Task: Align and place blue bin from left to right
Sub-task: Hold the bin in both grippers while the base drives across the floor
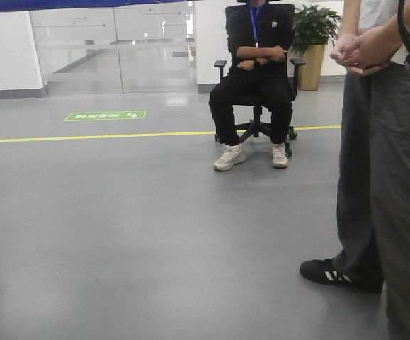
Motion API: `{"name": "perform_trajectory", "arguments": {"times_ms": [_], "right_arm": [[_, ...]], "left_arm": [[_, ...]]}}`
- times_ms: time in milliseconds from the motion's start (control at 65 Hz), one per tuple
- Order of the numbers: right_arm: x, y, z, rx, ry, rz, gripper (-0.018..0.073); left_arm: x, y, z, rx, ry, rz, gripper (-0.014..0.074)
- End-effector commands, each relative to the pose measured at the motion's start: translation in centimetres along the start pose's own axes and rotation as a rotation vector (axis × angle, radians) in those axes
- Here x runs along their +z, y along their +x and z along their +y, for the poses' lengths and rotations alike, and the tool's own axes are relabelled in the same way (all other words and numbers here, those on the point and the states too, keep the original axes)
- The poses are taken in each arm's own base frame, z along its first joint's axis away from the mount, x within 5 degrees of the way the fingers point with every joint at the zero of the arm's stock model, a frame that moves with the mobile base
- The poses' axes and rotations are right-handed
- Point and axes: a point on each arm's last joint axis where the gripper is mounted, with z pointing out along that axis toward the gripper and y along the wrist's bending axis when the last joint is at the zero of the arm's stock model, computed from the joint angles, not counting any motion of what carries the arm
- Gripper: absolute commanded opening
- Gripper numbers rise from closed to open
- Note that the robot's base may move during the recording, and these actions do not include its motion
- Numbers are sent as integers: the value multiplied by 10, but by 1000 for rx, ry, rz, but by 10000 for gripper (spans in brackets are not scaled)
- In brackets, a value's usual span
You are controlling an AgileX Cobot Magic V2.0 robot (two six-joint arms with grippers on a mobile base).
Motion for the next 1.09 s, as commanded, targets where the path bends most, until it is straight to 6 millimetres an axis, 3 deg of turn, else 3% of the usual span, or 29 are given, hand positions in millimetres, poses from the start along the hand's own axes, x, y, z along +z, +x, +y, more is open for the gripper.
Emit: {"name": "perform_trajectory", "arguments": {"times_ms": [0, 1077], "right_arm": [[-19, -18, -1, -28, -12, -190, -69], [-19, -18, -1, -28, -12, -190, -69]], "left_arm": [[-15, -8, -4, 23, 23, -103, -111], [-15, -8, -4, 23, 23, -103, -111]]}}
